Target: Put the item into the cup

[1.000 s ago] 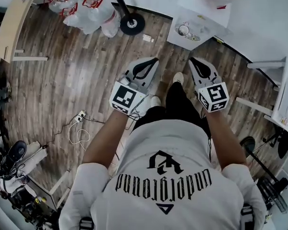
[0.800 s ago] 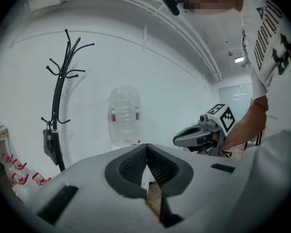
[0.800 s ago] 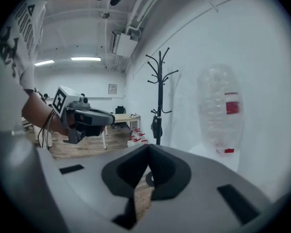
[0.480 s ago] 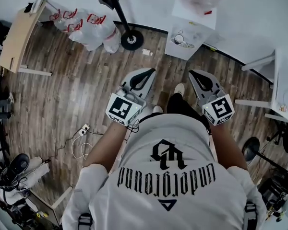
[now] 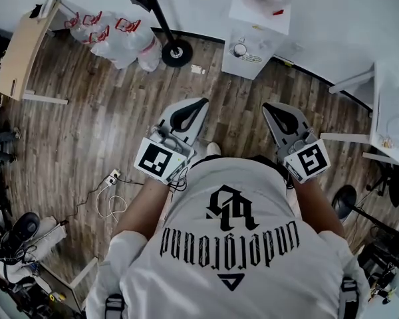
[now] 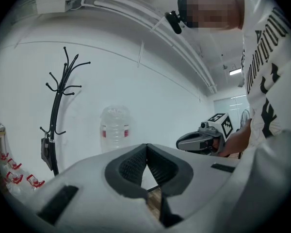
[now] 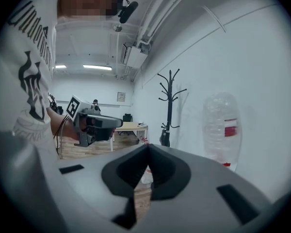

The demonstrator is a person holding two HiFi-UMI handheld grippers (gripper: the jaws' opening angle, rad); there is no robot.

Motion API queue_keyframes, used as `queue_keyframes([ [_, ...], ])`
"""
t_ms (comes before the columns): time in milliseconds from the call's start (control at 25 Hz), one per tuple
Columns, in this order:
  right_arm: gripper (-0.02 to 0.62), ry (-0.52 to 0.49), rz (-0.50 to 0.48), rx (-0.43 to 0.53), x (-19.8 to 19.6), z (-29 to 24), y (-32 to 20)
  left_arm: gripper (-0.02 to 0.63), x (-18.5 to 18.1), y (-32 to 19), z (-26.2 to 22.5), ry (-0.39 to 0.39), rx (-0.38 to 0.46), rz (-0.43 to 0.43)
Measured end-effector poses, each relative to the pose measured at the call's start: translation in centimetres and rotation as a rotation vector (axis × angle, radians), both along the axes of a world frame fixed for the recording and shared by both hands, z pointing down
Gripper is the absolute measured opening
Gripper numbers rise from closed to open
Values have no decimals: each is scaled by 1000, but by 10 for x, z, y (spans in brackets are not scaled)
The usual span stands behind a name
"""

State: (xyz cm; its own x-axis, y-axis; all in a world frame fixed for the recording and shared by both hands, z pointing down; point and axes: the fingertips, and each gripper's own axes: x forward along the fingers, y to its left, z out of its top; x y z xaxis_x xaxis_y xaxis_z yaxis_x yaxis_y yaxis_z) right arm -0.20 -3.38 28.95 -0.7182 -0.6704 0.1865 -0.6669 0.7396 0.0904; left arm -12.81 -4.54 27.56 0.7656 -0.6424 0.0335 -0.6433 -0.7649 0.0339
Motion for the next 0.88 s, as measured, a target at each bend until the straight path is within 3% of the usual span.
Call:
queue_keyframes([
  [280, 6, -27, -47, 29, 34, -21, 27, 8, 41, 28, -16, 4, 20, -22],
  [680, 5, -54, -89, 52, 126, -31, 82, 8, 136, 85, -23, 28, 9, -78],
  [880, 5, -67, -97, 20, 176, -30, 114, 8, 186, 115, -28, 18, 49, -85],
])
